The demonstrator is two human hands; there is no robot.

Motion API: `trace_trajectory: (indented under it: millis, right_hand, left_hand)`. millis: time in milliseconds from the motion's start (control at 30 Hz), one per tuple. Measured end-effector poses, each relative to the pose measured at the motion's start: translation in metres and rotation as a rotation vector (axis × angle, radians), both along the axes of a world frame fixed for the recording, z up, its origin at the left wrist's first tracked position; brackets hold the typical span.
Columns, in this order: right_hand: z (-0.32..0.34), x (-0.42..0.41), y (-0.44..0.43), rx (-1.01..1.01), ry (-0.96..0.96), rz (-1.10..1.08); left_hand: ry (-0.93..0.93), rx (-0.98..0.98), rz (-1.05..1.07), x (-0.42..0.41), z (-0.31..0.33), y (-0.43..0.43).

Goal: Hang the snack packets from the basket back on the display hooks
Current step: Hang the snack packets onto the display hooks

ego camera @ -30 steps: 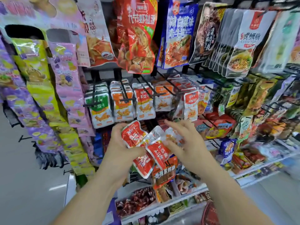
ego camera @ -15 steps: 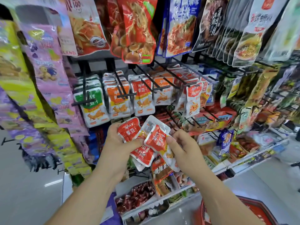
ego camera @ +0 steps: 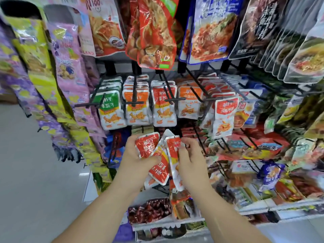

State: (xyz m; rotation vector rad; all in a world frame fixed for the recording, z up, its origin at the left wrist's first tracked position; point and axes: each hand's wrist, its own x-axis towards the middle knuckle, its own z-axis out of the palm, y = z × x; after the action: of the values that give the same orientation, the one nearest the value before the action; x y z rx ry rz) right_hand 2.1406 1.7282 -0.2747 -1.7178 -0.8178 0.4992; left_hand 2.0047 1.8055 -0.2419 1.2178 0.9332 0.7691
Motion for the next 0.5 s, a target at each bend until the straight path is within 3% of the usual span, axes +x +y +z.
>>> trace_trajectory:
  millis: [500]
  right_hand:
    - [0.032,0.022,0.002,0.089,-0.063,0.105]
  left_hand:
    - [-0.189,-0.065,0.146,0.007,0.013,-0.016]
